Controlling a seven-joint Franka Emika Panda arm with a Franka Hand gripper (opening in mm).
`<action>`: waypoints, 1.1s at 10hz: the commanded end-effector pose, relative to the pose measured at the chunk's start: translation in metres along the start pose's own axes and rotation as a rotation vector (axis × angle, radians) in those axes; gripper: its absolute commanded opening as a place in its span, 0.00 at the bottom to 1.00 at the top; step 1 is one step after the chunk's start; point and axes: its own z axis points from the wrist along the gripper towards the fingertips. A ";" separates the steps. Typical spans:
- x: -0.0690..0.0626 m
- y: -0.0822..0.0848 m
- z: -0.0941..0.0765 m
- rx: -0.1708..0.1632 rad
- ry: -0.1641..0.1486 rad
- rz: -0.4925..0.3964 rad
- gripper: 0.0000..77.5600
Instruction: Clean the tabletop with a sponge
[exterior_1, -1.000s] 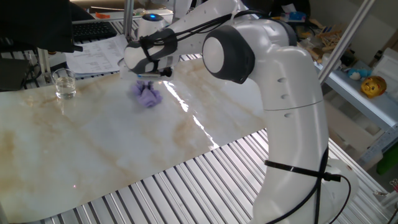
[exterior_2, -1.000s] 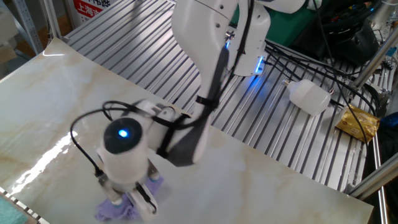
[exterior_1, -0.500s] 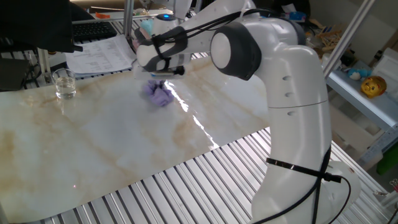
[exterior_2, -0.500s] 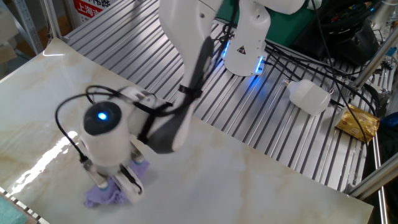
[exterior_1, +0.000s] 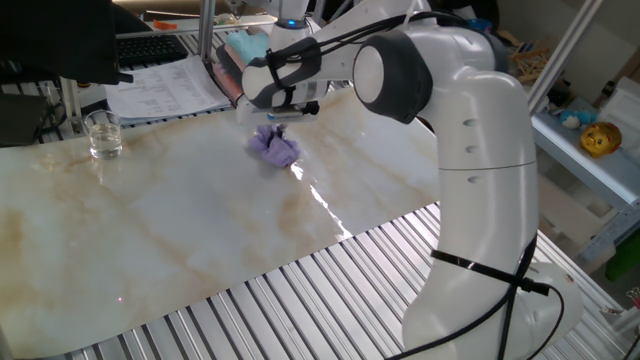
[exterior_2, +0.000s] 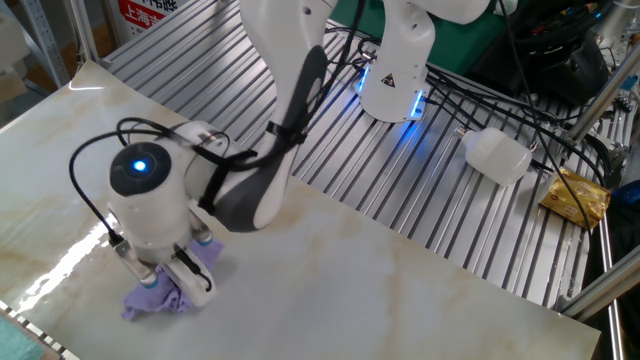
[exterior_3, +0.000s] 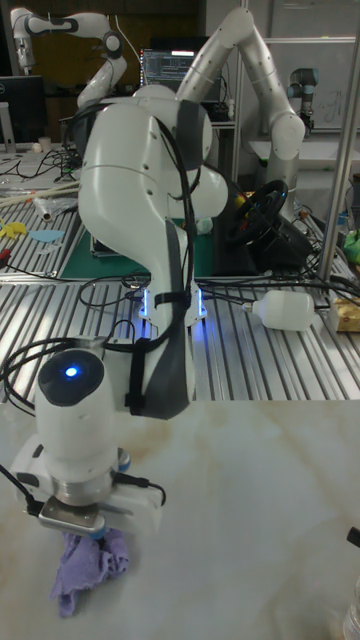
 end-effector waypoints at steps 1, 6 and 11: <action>0.024 0.056 -0.001 -0.009 -0.008 0.079 0.01; 0.046 0.107 -0.003 -0.035 -0.005 0.162 0.01; 0.053 0.120 -0.003 -0.059 -0.003 0.175 0.01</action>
